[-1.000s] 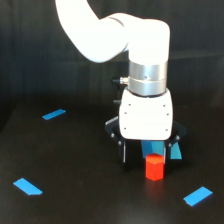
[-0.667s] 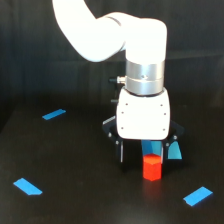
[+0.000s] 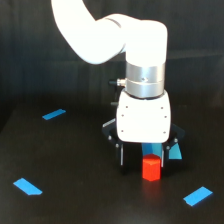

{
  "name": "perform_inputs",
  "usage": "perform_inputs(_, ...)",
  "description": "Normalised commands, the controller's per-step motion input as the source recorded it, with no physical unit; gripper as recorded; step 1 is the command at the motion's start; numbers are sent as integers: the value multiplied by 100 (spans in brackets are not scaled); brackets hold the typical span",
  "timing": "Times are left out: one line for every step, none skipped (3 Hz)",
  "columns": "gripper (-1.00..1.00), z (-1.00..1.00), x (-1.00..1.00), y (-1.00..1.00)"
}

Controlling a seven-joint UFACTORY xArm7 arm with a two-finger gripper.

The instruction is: Pick up the red object from the table

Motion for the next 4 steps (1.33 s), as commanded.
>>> perform_inputs(79, -12, -4, -3)
perform_inputs(59, -2, -3, 2)
perform_inputs(46, 4, 0, 3)
perform_inputs(50, -10, 7, -2)
